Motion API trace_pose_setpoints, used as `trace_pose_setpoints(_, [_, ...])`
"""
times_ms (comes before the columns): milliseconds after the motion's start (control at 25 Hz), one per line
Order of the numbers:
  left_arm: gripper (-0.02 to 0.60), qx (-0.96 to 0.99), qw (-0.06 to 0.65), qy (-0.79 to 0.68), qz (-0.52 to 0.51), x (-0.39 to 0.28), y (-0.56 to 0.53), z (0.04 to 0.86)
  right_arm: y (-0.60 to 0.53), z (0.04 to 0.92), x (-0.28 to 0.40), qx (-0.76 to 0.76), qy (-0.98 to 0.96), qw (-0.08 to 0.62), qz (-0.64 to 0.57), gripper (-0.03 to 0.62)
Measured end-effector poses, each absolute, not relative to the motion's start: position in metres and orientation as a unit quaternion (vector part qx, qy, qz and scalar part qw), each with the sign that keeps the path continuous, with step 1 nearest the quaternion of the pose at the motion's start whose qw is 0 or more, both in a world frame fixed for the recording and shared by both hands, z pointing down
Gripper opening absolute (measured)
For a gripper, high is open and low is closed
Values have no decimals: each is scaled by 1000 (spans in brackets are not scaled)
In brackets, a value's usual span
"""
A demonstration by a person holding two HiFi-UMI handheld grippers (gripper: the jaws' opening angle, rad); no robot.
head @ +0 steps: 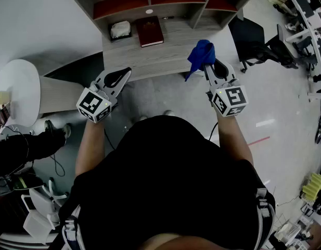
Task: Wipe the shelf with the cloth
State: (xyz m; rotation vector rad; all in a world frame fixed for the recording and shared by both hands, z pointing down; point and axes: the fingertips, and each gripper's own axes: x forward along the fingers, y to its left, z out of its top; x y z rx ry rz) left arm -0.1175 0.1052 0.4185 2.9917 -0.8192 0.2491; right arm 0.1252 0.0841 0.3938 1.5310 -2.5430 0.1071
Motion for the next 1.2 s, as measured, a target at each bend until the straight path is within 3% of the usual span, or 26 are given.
trace_pose_setpoints(720, [17,961,-6,-265,82,-46,108,402,81,386,168,485,-872,55,27,69])
trace_pose_setpoints(1200, [17,962,2,-260,79,-22,105,410,83,389,181,474,-877,70,31,69])
